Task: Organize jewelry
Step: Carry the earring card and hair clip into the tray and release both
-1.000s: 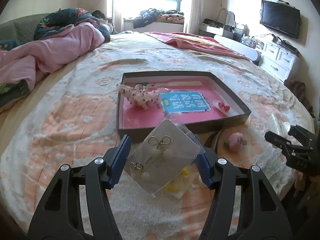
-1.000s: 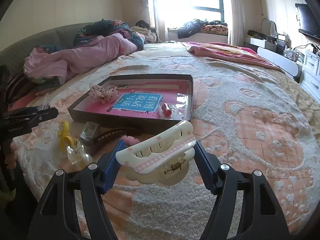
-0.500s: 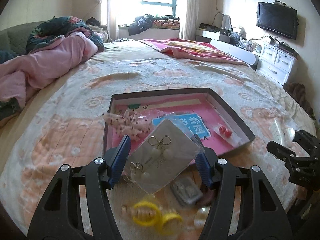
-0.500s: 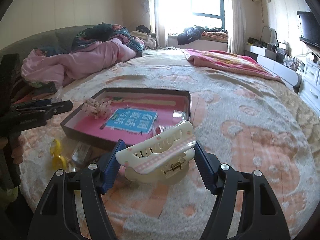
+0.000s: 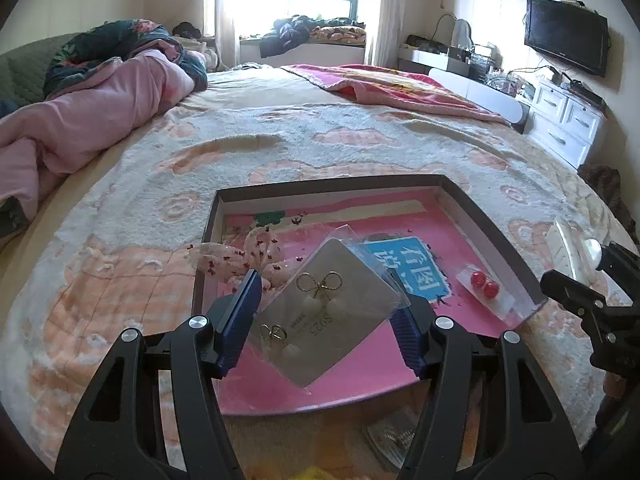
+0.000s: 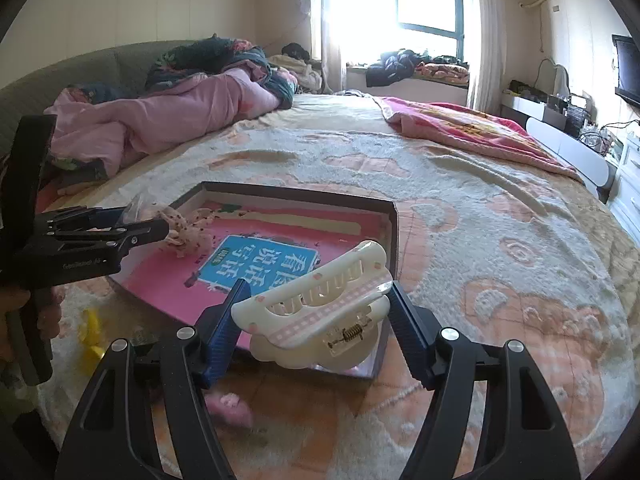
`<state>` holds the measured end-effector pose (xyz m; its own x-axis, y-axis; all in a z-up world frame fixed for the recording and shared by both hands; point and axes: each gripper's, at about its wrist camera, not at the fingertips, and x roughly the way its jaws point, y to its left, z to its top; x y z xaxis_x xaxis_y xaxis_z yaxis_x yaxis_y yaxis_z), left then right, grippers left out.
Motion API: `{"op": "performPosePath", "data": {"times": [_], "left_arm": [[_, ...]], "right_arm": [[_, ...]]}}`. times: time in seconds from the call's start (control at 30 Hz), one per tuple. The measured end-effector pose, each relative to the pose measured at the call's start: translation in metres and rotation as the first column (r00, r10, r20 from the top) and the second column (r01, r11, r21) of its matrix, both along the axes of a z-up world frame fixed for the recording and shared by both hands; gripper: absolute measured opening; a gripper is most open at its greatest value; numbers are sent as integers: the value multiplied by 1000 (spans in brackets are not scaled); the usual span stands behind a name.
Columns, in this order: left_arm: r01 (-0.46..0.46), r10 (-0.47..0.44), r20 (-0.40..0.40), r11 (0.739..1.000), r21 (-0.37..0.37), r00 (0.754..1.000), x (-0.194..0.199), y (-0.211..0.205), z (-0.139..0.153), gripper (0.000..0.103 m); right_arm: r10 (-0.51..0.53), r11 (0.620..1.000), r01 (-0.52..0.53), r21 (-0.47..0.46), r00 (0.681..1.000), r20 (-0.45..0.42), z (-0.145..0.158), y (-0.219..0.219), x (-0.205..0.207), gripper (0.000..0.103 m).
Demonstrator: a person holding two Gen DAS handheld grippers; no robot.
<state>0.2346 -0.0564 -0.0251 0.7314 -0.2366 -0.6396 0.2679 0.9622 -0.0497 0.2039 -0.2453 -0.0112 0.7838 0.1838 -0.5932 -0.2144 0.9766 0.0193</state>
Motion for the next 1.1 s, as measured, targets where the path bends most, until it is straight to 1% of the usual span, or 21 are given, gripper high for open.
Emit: {"op": "performPosePath", "data": {"times": [0.33, 0.63, 0.77, 1.1], "left_arm": [[-1, 2, -44, 1000, 11, 999, 18, 1, -16, 53], [1, 0, -90, 1000, 17, 996, 27, 2, -28, 54], [0, 2, -99, 1000, 18, 995, 28, 2, -31, 54], [-10, 12, -102, 1000, 20, 995, 26, 4, -31, 56]], "right_arm": [[0, 1000, -2, -26, 999, -49, -10, 7, 45, 67], [11, 1000, -16, -25, 987, -163, -30, 15, 87, 67], [10, 999, -16, -28, 981, -194, -39, 18, 93, 67], [0, 1000, -6, -31, 977, -215, -50, 19, 94, 67]]}}
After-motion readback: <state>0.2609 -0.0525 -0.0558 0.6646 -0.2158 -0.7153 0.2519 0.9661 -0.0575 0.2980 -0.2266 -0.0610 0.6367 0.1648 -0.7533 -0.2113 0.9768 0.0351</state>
